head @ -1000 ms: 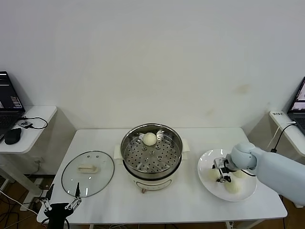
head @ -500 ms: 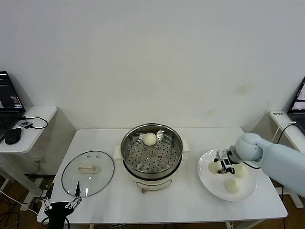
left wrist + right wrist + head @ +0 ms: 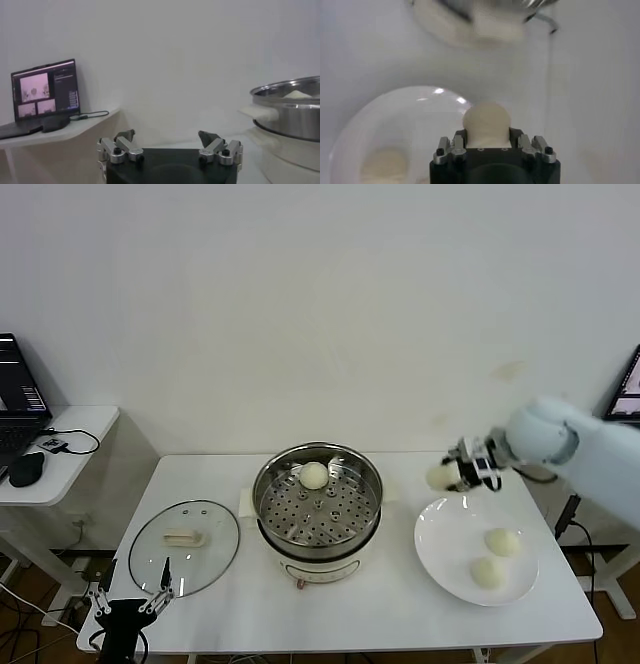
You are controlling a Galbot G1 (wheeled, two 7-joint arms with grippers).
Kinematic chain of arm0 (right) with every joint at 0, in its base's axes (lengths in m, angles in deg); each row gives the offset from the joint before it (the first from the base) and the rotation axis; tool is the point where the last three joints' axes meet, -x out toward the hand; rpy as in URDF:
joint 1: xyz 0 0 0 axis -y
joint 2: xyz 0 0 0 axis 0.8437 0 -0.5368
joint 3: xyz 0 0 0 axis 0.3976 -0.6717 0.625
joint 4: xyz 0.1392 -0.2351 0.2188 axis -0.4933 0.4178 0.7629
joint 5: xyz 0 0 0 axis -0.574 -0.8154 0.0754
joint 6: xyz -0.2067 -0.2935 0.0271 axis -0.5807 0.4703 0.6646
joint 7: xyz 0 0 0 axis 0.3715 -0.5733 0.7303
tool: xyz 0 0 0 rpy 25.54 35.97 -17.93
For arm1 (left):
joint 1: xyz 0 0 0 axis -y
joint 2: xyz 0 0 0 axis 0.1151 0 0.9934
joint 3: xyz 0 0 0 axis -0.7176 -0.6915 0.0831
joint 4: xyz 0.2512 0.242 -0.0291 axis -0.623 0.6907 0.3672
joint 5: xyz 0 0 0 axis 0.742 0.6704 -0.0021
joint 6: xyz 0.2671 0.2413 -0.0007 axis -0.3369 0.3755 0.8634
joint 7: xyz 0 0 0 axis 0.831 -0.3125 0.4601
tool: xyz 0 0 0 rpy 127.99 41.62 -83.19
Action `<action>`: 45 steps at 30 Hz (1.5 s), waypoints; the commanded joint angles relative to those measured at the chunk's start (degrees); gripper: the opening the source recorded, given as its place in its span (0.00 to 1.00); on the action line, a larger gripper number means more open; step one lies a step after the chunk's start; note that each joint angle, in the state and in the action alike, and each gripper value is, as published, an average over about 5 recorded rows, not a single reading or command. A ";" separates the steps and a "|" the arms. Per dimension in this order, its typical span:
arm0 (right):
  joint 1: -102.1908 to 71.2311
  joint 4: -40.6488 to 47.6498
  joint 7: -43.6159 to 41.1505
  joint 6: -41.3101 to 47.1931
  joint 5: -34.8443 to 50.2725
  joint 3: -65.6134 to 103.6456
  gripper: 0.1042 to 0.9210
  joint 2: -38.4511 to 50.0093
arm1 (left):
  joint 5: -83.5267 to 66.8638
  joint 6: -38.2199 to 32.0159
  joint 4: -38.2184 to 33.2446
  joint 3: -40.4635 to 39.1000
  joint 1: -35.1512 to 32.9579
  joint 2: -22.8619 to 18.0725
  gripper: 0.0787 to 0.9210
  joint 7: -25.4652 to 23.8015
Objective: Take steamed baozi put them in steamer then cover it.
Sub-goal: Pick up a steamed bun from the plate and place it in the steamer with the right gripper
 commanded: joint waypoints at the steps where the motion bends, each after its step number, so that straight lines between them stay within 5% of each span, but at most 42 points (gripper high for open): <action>1: 16.37 -2.10 3.18 3.22 13.27 -8.50 0.53 -9.48 | -0.08 -0.02 0.07 0.17 0.10 0.34 0.88 -0.01; 8: 10.91 0.26 11.07 8.27 21.54 -8.33 0.53 -21.84 | -0.43 -0.09 0.40 0.91 0.28 0.35 0.88 -0.03; 18: -0.35 7.72 15.89 14.51 21.55 -7.65 0.53 -35.70 | -0.70 -0.03 0.71 2.21 0.54 -0.13 0.88 -0.09; 39: -7.89 13.41 18.55 15.25 16.19 -8.25 0.53 -39.30 | -0.90 -0.31 1.13 2.13 0.93 -0.80 0.88 -0.01; 45: -8.25 14.06 19.05 14.98 15.05 -8.41 0.61 -39.42 | -0.98 -0.40 1.14 2.20 0.91 -0.76 0.88 0.04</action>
